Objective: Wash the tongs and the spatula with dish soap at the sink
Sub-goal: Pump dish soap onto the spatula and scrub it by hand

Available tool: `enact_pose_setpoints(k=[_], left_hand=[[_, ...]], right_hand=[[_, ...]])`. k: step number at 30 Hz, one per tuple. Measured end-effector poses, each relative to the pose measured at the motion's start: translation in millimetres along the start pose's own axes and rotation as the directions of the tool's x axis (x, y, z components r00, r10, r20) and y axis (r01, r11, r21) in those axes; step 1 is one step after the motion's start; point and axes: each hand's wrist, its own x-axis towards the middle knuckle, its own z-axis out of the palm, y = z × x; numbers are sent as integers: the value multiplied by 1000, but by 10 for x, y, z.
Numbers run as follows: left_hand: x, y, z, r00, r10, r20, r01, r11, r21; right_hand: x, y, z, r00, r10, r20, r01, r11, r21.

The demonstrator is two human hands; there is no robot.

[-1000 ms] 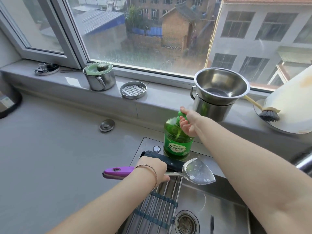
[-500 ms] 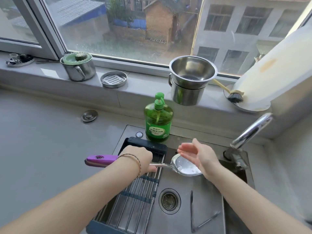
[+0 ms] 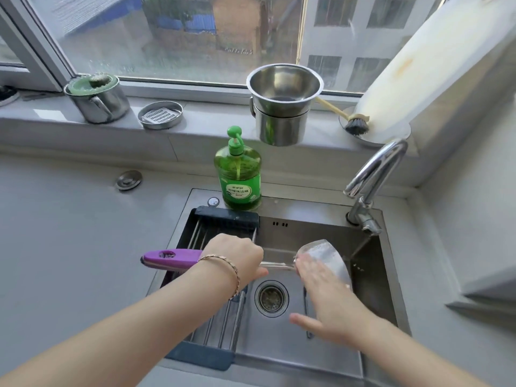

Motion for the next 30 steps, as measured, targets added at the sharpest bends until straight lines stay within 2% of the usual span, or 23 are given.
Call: enact_pose_setpoints(k=[2, 3, 5, 6, 7, 9, 10, 11, 12, 13, 15, 17, 20, 23, 25, 27, 29, 30], left_hand=[[-28, -5, 43, 1000, -5, -14, 5, 1000, 15], [-45, -1, 75, 1000, -8, -26, 9, 1000, 17], [-75, 50, 129, 999, -2, -47, 3, 1000, 14], [-75, 97, 136, 998, 6, -56, -6, 1000, 10], [-67, 150, 132, 998, 15, -62, -14, 1000, 5], [-50, 220, 107, 997, 25, -72, -25, 1000, 6], [-56, 223, 104, 997, 25, -72, -24, 1000, 13], [-74, 209, 116, 997, 23, -73, -22, 1000, 19], [-100, 189, 144, 997, 22, -78, -20, 999, 25], [-130, 175, 178, 996, 22, -91, -20, 999, 31], [-184, 197, 228, 993, 27, -117, -23, 999, 35], [-181, 290, 232, 991, 39, -130, -36, 999, 20], [-121, 352, 181, 991, 39, -129, -37, 999, 17], [-146, 267, 203, 992, 22, -128, -17, 999, 39], [-195, 272, 247, 990, 29, -137, -23, 999, 42], [-212, 350, 258, 990, 54, -129, -52, 998, 23], [-185, 400, 227, 993, 55, -105, -54, 998, 13], [-176, 391, 210, 994, 51, -93, -50, 999, 21]], right_hand=[[-110, 81, 107, 998, -53, -39, 52, 999, -13], [-156, 158, 91, 1000, -19, 3, 19, 999, -34], [-146, 282, 5, 992, 102, -68, -107, 991, -82], [-107, 260, -34, 988, 127, -86, -132, 990, -49], [-67, 222, -9, 980, 117, -161, -120, 993, -8], [-58, 100, 43, 992, 84, -92, -82, 996, 25], [-96, 67, 73, 994, 30, -106, -27, 999, 30], [-159, 68, 83, 992, -11, -122, 12, 1000, 7], [-222, 131, 97, 998, -8, -67, 5, 999, -52], [-285, 215, 95, 999, 45, -19, -46, 996, -78], [-342, 364, 59, 988, 151, -41, -155, 982, -111], [-267, 333, 17, 980, 192, -55, -195, 978, -74], [-243, 125, 98, 993, 109, -47, -113, 988, -106], [-397, 246, 169, 999, 42, -12, -43, 985, -169], [-441, 428, 122, 993, 75, -89, -93, 971, -222], [-391, 487, 102, 977, 96, -188, -127, 978, -164], [-358, 318, 153, 979, 38, -200, -72, 984, -163], [-387, 221, 186, 988, 9, -155, -35, 985, -167]])
